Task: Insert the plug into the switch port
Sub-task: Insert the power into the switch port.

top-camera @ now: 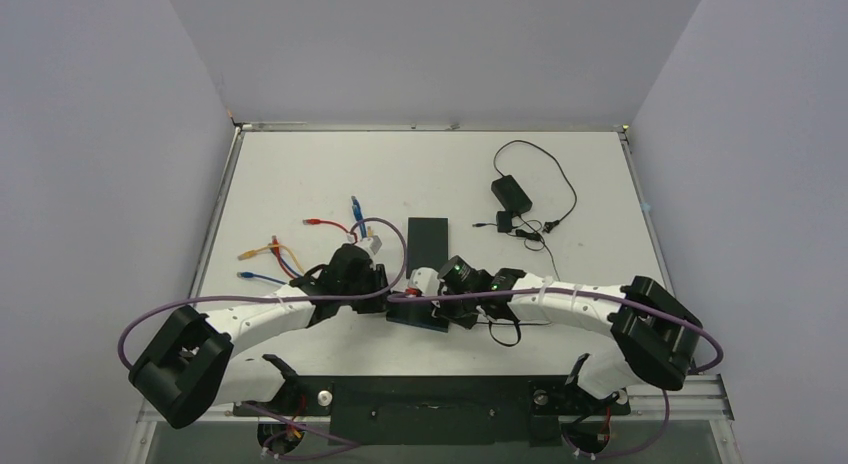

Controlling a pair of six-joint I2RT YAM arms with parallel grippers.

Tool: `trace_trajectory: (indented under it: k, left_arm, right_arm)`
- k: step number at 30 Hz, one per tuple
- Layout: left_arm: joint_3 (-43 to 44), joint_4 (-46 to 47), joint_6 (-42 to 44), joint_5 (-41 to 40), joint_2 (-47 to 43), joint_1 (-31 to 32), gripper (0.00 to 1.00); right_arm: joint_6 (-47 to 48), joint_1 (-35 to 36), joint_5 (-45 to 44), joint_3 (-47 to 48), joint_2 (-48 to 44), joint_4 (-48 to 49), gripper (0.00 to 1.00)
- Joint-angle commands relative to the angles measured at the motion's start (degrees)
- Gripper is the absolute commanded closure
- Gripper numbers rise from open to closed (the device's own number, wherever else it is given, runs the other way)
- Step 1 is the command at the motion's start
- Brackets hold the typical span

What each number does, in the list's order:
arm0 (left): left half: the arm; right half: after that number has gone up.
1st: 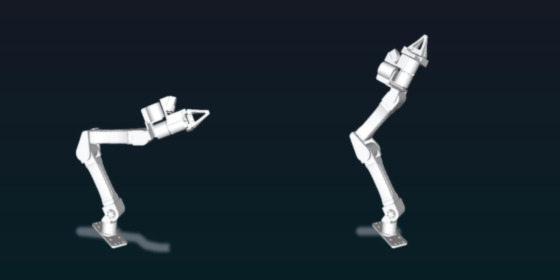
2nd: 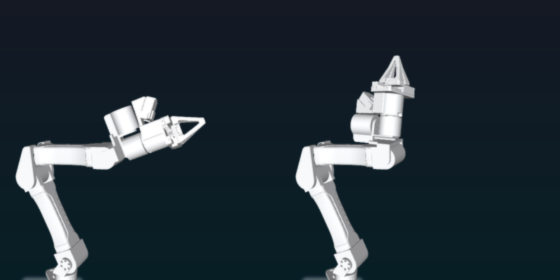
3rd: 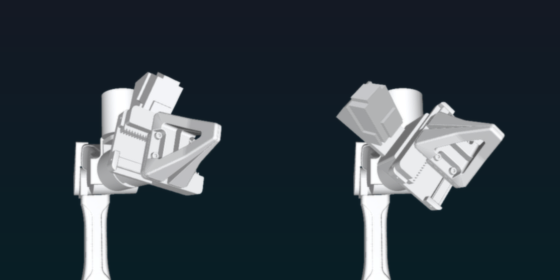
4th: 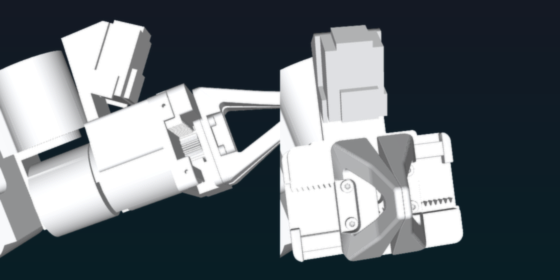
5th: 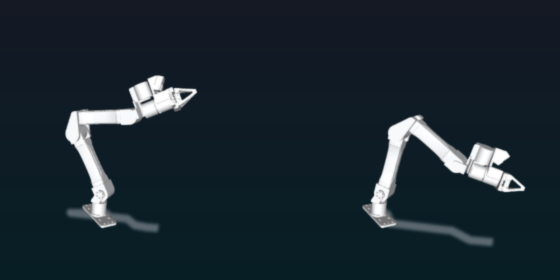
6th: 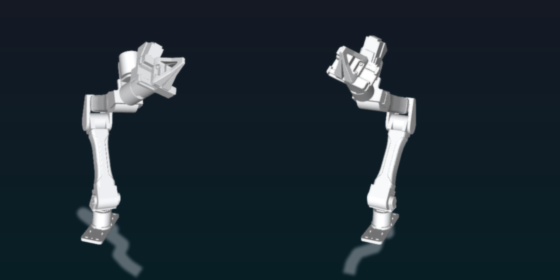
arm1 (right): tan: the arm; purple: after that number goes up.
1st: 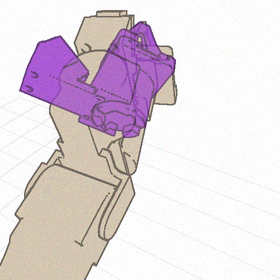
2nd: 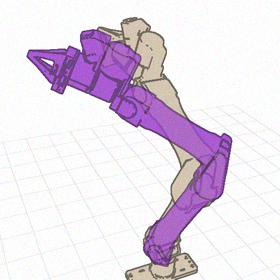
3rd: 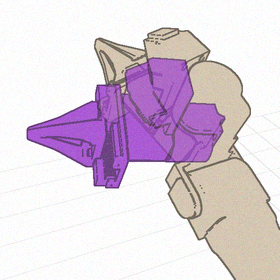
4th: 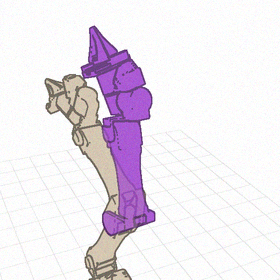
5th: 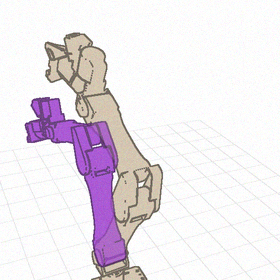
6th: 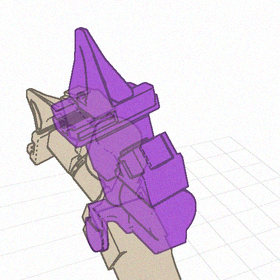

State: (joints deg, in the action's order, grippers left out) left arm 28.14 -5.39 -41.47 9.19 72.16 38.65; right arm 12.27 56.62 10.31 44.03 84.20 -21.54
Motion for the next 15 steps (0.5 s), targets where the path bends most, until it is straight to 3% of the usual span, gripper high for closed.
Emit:
trace_trajectory:
  k: [1, 10, 15]
  left_arm:
    - [-0.75, -2.61, -1.50, 9.64, -0.70, 2.84, 0.74]
    - [0.41, -3.47, -1.33, 8.82, -0.28, 2.92, 0.74]
    - [1.10, -4.53, -1.12, 8.30, -1.09, 2.89, 0.74]
  right_arm:
    - [0.90, 0.46, 2.36, 1.93, -5.40, 14.44, 0.82]
    - [-1.65, 0.10, -3.03, -0.85, -10.49, 10.35, 0.77]
    - [-8.00, -1.53, -9.57, -1.70, -14.39, 9.63, 0.75]
